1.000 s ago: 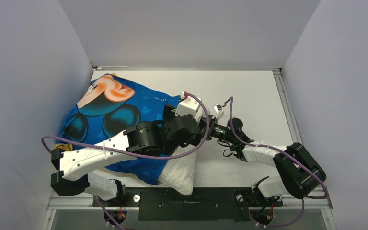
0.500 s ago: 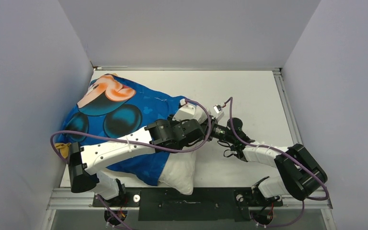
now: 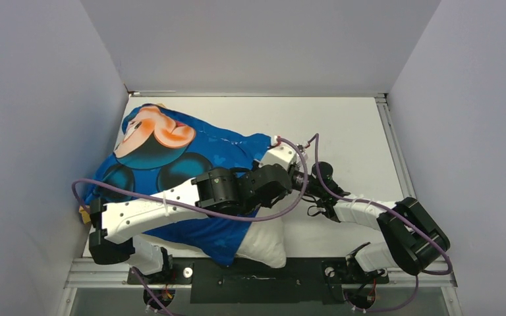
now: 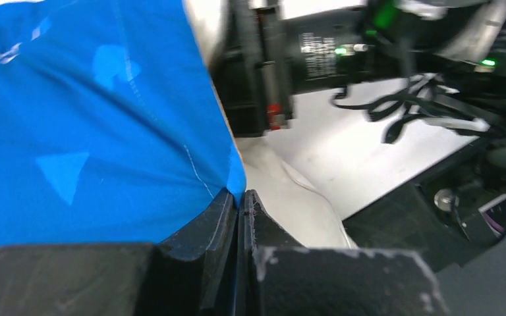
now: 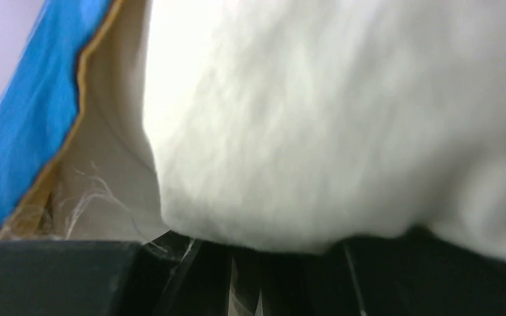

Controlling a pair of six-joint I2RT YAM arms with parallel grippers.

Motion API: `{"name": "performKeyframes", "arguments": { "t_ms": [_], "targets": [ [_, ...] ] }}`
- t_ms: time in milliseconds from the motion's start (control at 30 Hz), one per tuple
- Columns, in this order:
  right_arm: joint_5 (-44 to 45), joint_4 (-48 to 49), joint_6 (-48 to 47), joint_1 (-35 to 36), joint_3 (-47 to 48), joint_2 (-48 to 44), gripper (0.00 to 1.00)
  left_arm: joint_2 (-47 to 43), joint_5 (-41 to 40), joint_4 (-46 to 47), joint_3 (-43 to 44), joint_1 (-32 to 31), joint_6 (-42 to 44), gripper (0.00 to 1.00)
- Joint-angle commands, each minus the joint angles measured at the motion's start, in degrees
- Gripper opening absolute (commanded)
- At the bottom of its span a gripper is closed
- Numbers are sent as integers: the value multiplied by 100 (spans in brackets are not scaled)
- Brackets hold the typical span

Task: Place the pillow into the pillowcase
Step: Stuff the pillow into the pillowcase.

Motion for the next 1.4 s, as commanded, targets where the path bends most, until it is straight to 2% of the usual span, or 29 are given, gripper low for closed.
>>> {"name": "performKeyframes", "arguments": {
  "t_ms": [0, 133, 200, 300, 333, 533, 633, 767, 933, 1033, 1233, 1300, 1367],
  "targets": [
    [20, 622, 74, 125, 287, 23, 19, 567, 1742, 2136, 640, -546, 143, 0],
    [-22, 753, 167, 118, 244, 6, 19, 854, 1655, 2157, 359, -559, 9, 0],
    [-50, 829, 230, 109, 192, -21, 18, 953, 1144, 1762, 120, -564, -252, 0],
    [-65, 997, 378, 100, 72, -78, 18, 1022, 313, 1244, -212, -562, -730, 8],
    [-73, 1072, 449, 100, 37, -88, 17, 1024, 104, 1164, -341, -564, -847, 12],
    [-149, 1325, 712, 108, -192, -214, 17, 1163, -589, 601, -736, -540, -1606, 61],
    [-149, 1221, 709, 108, -243, -306, 17, 1260, -600, 494, -750, -536, -1761, 73],
    [-157, 1070, 648, 108, -232, -378, 17, 1405, -655, 274, -486, -555, -1802, 78],
    [-105, 884, 505, 108, -226, -359, 17, 1175, -587, 971, -24, -1020, -632, 78],
    [-105, 893, 492, 107, -249, -326, 17, 890, -721, 1147, 185, -1208, -483, 78],
    [-105, 851, 446, 102, -287, -307, 17, 70, -967, 1440, -352, -1234, -681, 79],
    [-96, 825, 439, 100, -279, -292, 17, -112, -1360, 1146, -503, -1225, -949, 79],
    [-96, 821, 441, 100, -281, -273, 17, -152, -1894, 478, -493, -1203, -1423, 79]
  ]
}}
